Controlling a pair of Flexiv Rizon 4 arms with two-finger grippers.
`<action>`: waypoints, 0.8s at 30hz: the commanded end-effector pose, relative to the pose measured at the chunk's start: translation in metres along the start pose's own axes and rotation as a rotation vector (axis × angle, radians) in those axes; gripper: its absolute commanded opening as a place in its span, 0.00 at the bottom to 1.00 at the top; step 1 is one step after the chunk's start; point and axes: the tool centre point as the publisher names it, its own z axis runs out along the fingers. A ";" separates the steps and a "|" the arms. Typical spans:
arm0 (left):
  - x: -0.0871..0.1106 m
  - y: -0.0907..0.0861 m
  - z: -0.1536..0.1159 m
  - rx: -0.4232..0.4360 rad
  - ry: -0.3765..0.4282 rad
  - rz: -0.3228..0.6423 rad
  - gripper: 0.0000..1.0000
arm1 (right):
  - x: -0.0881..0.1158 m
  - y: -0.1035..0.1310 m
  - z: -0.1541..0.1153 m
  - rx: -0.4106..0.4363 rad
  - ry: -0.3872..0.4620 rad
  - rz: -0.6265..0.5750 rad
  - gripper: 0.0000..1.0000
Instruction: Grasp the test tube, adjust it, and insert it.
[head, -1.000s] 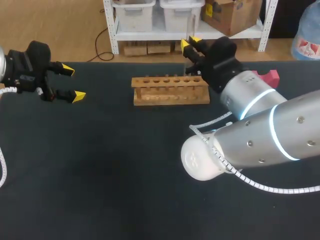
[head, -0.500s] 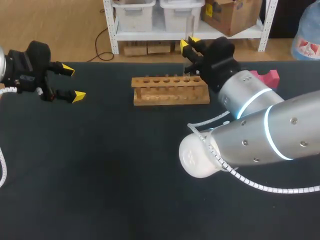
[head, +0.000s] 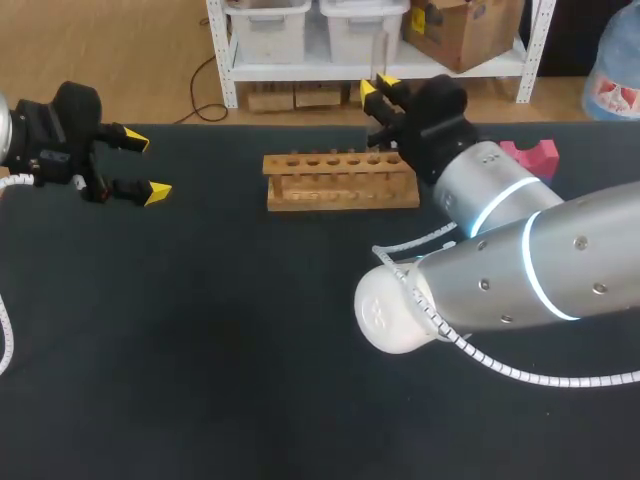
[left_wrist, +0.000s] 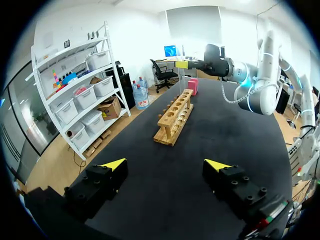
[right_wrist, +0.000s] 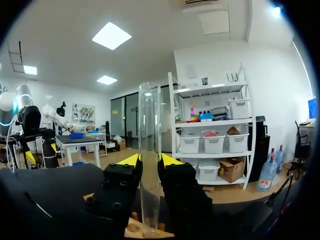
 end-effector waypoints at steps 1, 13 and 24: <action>0.002 -0.001 0.000 -0.004 -0.009 0.004 1.00 | 0.000 -0.002 -0.003 0.004 0.009 -0.004 0.00; 0.002 -0.001 0.000 -0.004 -0.009 0.004 1.00 | 0.011 -0.001 -0.001 0.002 0.033 -0.004 0.00; 0.002 -0.001 0.000 -0.004 -0.009 0.004 1.00 | 0.025 -0.004 -0.004 0.012 0.052 0.011 0.00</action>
